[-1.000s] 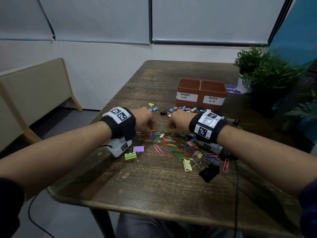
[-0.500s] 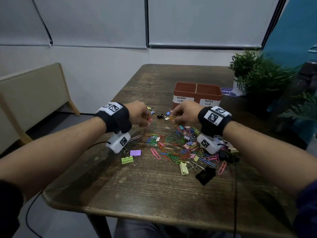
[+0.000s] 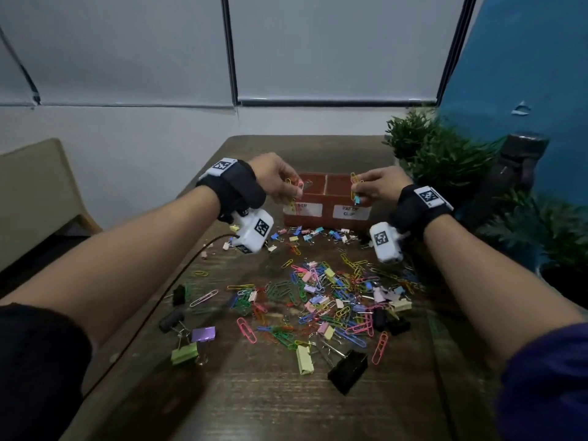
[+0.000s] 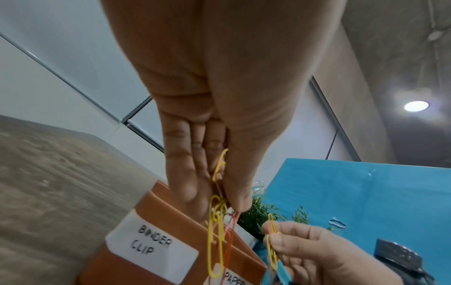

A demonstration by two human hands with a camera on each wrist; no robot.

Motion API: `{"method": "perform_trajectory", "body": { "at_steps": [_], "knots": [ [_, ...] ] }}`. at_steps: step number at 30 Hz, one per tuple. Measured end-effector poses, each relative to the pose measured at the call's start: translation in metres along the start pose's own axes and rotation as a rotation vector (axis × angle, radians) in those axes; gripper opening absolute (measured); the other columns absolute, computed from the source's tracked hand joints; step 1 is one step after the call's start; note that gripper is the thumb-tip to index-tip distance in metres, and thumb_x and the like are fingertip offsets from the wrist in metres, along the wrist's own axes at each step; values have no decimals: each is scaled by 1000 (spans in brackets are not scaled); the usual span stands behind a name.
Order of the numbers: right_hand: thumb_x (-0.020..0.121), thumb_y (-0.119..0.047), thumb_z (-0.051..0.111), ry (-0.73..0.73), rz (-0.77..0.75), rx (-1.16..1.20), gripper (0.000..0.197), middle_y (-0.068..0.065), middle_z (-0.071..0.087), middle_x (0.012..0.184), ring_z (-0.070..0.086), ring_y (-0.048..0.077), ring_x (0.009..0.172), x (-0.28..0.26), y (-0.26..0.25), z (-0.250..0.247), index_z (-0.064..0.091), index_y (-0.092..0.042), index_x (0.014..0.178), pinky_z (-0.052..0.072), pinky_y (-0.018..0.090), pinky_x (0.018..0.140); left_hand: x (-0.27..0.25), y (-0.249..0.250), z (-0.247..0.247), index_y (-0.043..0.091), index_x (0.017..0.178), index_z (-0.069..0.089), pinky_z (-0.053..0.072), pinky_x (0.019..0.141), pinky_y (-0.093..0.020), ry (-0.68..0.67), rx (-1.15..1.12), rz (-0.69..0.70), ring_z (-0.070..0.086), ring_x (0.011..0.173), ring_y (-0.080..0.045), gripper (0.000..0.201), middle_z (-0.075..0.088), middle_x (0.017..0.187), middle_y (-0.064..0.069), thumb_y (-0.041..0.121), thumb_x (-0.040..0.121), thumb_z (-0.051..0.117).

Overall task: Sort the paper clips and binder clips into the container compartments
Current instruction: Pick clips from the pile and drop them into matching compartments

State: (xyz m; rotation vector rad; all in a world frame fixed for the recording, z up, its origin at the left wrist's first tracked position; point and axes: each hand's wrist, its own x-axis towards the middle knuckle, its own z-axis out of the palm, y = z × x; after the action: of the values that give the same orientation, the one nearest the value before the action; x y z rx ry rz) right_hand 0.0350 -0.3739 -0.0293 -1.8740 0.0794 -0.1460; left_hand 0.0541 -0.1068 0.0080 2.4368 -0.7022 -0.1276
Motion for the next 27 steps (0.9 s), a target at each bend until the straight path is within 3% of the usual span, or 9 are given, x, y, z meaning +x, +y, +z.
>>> {"method": "perform_trajectory", "body": {
  "at_steps": [2,6,10,14,20,23,27],
  "knots": [
    [81,4,75,-84,36,-30,17,14,70,85,69,12,58,-4,10,-1,69,3,97,57,20,56,17,7,6,20,97,75,59,69,-27,-34,5,2,72,73,-14,18,76,80,1,29,81,77],
    [79,7,75,-176,86,-50,13,12,70,74,63,11,51,-22,32,4,71,1,90,54,19,51,39,13,24,22,96,75,56,65,-25,-44,-23,-17,71,69,-9,17,76,79,5,30,82,77],
    [77,7,77,-161,160,-59,14,17,66,74,60,18,58,-24,49,2,72,4,89,53,20,49,68,24,46,18,91,75,59,66,-28,63,-124,-54,72,73,-15,11,76,78,1,23,81,78],
    [76,5,79,-143,208,-46,12,13,67,73,62,16,53,-26,51,-3,73,-4,82,54,20,49,99,33,63,17,83,76,62,73,-37,151,-154,-120,74,74,-18,11,76,76,-1,23,76,83],
    [79,7,76,-122,208,10,13,12,68,74,63,14,49,-31,50,-9,72,0,89,56,20,52,122,33,74,17,80,74,62,69,-34,266,-195,-208,72,68,-15,17,74,73,1,29,75,84],
    [80,8,75,-118,187,33,12,12,67,72,62,13,47,-32,50,-11,71,0,88,55,19,50,124,30,76,15,86,74,62,72,-34,248,-259,-222,73,73,-17,16,75,76,0,26,77,82],
    [80,7,75,-106,168,41,11,10,66,68,62,12,46,-30,51,-11,71,-2,85,55,19,49,123,28,78,8,97,73,59,63,-25,197,-308,-200,69,65,-13,18,74,81,-2,20,84,76]
  ]
}}
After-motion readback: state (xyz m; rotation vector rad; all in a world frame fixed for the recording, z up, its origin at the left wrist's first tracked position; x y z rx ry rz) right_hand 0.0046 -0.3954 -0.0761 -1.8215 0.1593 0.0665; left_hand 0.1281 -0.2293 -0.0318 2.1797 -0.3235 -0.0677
